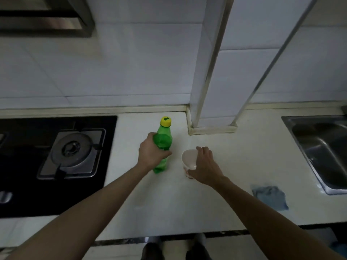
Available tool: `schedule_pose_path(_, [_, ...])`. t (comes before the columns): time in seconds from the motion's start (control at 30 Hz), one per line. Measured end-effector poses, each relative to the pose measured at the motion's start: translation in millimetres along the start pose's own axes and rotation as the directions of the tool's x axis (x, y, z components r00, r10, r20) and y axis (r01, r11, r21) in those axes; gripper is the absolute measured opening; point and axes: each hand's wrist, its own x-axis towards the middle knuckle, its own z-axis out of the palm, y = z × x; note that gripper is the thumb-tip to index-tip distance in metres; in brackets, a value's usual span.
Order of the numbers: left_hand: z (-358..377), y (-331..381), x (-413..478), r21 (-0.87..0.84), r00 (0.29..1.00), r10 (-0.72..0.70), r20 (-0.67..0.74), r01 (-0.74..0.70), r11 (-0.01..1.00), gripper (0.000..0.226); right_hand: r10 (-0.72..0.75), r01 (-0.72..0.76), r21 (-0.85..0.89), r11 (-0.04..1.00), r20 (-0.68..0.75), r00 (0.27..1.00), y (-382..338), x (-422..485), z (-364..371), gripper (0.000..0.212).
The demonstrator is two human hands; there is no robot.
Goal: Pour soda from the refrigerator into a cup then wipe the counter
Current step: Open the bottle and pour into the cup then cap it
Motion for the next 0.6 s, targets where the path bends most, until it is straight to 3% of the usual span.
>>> schedule_pose_path(0.2, [10, 5, -22, -0.010, 0.993, -0.042, -0.107, 0.041, 0.999, 0.076, -0.081, 0.081, 0.009, 0.997, 0.002, 0.997, 23, 2, 8, 0.104])
schedule_pose_path(0.4, [14, 9, -49, 0.002, 0.984, -0.061, -0.168, 0.062, 0.998, 0.075, -0.153, 0.163, -0.058, 0.985, 0.152, 0.977, 26, 3, -6, 0.124])
schedule_pose_path(0.47, [13, 10, -56, 0.008, 0.985, -0.038, -0.170, 0.040, 0.999, 0.073, -0.162, 0.172, -0.059, 0.983, 0.140, 0.977, 20, 5, -19, 0.112])
schedule_pose_path(0.6, [9, 11, -66, -0.047, 0.983, 0.003, -0.185, -0.012, 0.999, 0.067, -0.239, 0.239, 0.053, 0.970, -0.005, 0.971, -9, 8, -64, 0.051])
